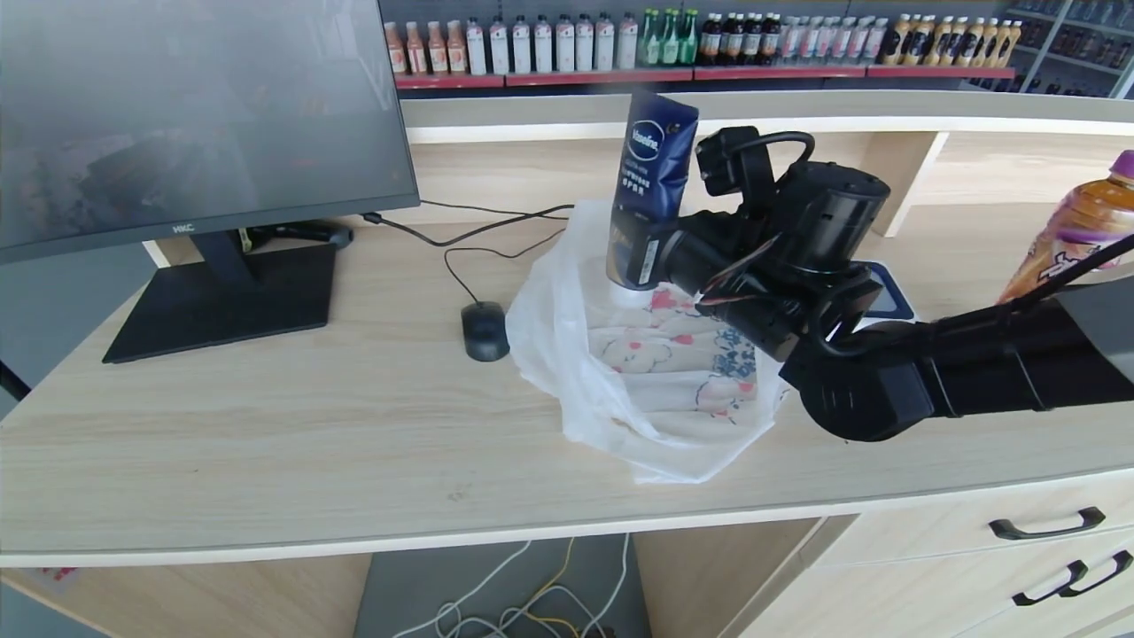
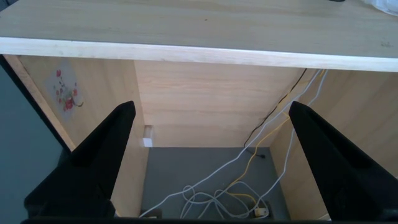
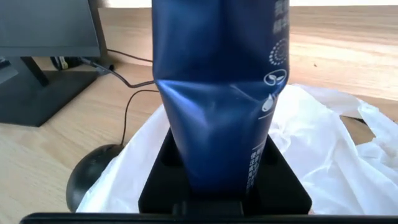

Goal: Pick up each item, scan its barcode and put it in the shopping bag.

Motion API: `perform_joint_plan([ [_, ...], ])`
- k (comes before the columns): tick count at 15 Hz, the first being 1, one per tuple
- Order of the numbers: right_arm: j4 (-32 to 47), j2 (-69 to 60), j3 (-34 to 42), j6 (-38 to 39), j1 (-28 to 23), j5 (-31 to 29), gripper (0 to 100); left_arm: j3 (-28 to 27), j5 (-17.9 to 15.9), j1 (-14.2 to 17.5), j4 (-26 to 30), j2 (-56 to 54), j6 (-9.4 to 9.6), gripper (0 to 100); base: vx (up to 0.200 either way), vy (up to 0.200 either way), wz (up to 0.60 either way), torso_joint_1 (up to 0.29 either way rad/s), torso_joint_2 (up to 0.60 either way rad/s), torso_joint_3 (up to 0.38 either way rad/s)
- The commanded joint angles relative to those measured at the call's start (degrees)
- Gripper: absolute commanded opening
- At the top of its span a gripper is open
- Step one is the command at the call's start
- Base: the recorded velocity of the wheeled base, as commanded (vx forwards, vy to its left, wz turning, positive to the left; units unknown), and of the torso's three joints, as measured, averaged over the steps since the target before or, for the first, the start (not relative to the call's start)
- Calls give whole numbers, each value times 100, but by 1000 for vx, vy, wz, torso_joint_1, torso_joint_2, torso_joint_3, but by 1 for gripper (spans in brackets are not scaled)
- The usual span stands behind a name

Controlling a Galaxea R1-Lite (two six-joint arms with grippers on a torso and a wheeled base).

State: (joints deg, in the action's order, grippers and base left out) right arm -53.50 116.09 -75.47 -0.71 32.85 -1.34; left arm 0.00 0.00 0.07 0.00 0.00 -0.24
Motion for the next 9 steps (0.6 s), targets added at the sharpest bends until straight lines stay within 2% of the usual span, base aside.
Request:
perform_joint_plan([
  [1,-20,168,50,0,-25,11,0,0,0,1,0,0,-2,100,0,0,0,0,0,0],
  [9,-187,388,243,0,-33,20,0,0,0,1,0,0,-2,100,0,0,0,0,0,0],
])
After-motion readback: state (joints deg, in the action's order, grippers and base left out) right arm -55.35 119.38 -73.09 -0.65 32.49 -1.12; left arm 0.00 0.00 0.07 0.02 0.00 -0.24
